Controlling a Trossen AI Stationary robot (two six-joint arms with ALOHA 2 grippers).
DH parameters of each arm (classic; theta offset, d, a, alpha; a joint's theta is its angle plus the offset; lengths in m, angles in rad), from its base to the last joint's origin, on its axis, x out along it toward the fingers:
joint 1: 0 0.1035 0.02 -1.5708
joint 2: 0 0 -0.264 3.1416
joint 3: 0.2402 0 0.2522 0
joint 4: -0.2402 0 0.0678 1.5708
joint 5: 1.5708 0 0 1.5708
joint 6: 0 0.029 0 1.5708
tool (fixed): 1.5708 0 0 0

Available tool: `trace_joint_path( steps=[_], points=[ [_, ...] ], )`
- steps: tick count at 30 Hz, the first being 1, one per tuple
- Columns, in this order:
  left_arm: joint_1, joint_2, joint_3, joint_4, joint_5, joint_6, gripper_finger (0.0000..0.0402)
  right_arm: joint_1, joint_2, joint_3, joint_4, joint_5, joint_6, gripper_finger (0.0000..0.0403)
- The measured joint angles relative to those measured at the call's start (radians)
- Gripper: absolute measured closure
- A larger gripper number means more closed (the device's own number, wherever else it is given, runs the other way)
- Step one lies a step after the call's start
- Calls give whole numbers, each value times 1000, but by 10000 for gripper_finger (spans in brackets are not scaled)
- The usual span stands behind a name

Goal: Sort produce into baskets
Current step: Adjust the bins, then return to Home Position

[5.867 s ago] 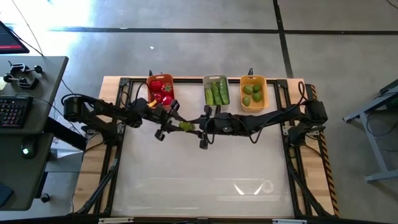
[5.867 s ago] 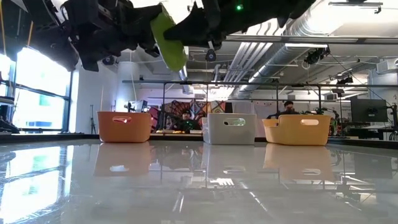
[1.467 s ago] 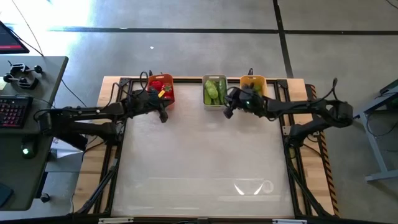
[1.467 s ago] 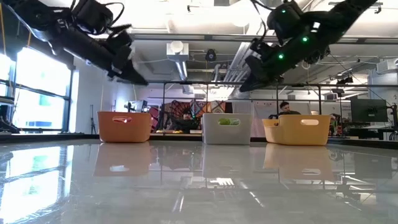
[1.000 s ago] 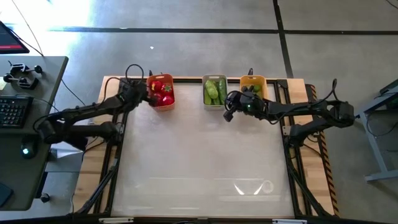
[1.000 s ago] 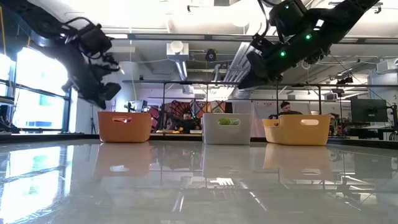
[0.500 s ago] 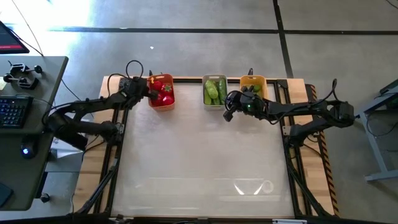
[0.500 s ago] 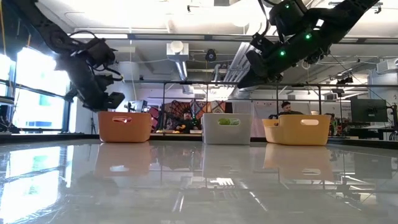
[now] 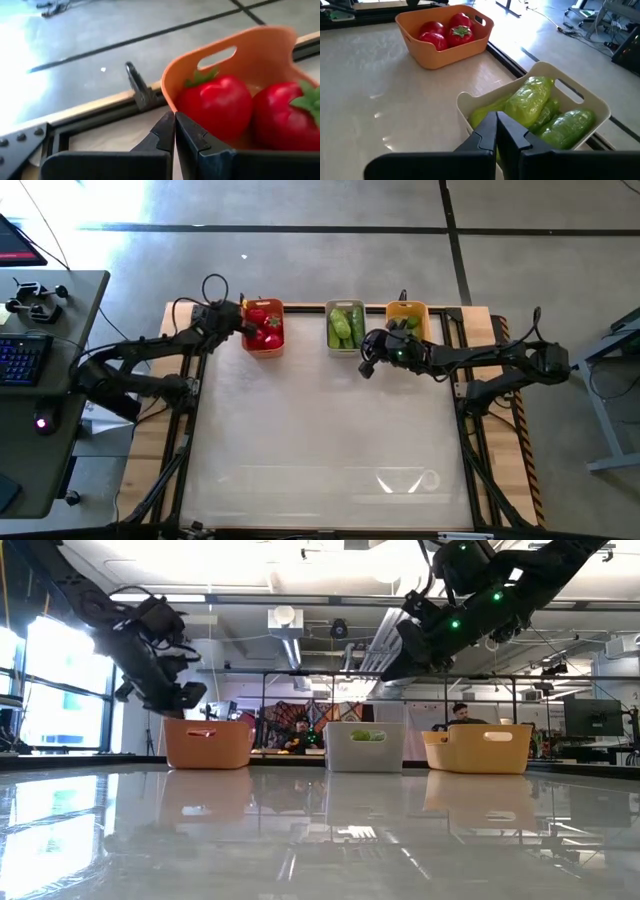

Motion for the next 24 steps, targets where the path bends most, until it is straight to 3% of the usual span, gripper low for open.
trace_joint_path(
  steps=[6, 9, 12, 17, 24],
  points=[
    [0, -83, 0, -12, 23, 34, 400, 7, 0, 0, 26, 2, -43, 403],
    [-15, -136, -15, 14, 155, 96, 400, 27, 0, -10, 76, -5, -82, 403],
    [-61, -199, -68, 98, 282, 126, 401, 48, 0, -65, 206, -79, -128, 403],
    [-157, -295, -170, 262, 401, 128, 401, 71, 0, -168, 388, -131, -156, 403],
    [-312, -357, -241, 420, 540, 131, 401, 93, 0, -241, 424, -132, -150, 403]
  ],
)
